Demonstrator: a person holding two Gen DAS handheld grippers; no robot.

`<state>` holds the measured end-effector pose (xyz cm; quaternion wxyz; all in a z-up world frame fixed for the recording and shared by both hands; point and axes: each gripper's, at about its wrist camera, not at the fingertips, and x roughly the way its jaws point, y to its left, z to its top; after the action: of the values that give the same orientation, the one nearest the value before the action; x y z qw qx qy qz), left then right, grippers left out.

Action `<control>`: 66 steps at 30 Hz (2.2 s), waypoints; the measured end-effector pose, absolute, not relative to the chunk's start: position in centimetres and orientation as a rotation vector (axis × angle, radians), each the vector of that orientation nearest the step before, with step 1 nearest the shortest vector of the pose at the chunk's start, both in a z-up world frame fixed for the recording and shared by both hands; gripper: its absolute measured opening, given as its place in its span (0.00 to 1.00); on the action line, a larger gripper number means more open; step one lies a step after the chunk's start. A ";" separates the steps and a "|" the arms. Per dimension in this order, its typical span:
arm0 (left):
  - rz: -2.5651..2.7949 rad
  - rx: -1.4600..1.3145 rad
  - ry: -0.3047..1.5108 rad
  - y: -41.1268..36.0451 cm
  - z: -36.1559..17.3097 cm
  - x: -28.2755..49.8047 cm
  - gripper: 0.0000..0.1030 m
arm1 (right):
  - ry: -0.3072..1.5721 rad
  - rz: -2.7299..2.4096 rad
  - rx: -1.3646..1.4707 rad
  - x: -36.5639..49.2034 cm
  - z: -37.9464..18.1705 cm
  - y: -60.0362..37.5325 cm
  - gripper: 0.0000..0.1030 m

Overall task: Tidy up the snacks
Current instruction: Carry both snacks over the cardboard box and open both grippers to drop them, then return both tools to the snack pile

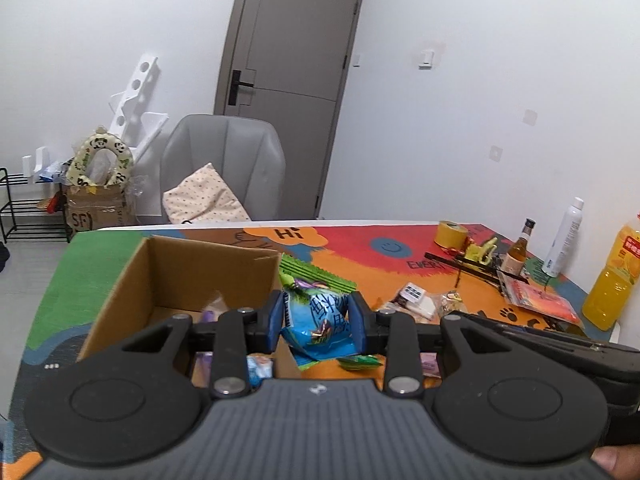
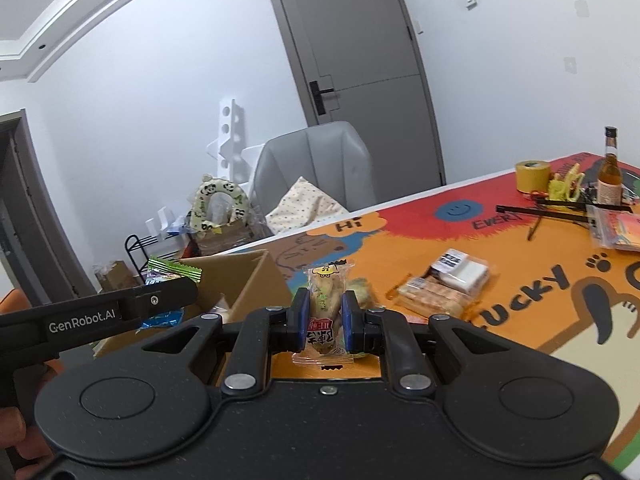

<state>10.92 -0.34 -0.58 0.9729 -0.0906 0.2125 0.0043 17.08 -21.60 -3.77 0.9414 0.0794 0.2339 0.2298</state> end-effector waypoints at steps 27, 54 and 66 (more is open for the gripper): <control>0.168 -0.303 0.484 9.9 -2.2 12.3 0.56 | 0.495 0.587 0.104 18.9 -3.2 -12.6 0.15; 0.237 -0.339 0.480 13.7 -2.1 10.5 0.79 | 0.591 0.734 0.136 19.7 -4.0 -6.9 0.48; 0.176 -0.306 0.481 11.0 -2.2 11.7 0.84 | 0.527 0.505 0.161 19.9 -4.8 -12.9 1.00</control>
<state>11.69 11.03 -2.16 0.9558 -0.1509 0.2368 0.0867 19.86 -12.89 -4.80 0.9309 0.0787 0.2573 0.2469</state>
